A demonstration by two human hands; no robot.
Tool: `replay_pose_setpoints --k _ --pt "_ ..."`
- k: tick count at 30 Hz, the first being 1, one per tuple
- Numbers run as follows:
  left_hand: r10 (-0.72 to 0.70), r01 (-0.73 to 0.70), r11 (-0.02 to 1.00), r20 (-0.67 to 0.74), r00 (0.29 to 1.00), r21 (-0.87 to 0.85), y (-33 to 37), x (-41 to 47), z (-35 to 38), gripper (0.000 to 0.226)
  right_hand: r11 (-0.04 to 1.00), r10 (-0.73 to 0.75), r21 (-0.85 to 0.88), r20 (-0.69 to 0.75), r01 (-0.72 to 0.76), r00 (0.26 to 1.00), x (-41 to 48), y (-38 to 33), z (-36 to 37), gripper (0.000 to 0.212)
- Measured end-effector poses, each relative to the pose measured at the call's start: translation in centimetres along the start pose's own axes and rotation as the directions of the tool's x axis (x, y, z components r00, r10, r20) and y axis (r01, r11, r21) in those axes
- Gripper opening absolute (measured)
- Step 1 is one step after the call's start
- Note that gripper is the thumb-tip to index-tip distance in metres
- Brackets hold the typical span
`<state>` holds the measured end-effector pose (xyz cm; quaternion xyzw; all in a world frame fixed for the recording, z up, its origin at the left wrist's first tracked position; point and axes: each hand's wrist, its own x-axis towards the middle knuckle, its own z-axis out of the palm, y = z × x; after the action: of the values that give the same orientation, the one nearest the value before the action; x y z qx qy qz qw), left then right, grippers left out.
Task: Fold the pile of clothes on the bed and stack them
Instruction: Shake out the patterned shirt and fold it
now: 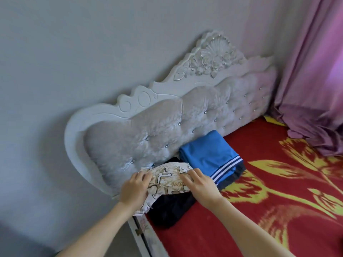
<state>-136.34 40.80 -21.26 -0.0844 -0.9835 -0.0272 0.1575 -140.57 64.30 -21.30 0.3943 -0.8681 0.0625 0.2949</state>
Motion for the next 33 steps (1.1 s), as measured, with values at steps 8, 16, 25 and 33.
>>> replay_pose_setpoints --k 8,16,25,33 --pt "-0.068 0.084 0.996 0.421 0.905 -0.018 -2.5 4.2 3.8 0.093 0.967 0.24 -0.021 0.401 -0.253 0.884 5.1 2.8 7.1 0.075" --pt "0.039 0.057 0.994 0.813 0.581 -0.088 -2.7 5.0 11.6 0.073 0.741 0.358 -0.193 0.924 -0.643 0.135 0.7 0.3 8.9 0.061" --pt "0.179 -0.151 0.983 0.694 0.697 -0.102 1.9 8.6 10.5 0.057 0.616 0.586 -0.191 0.76 -0.764 0.282 -0.6 1.8 4.7 0.057" --pt "0.497 -0.438 0.865 0.307 0.811 -0.243 11.7 11.0 6.3 0.051 0.39 0.849 -0.308 0.484 -0.868 0.21 -8.3 1.8 -5.4 0.061"
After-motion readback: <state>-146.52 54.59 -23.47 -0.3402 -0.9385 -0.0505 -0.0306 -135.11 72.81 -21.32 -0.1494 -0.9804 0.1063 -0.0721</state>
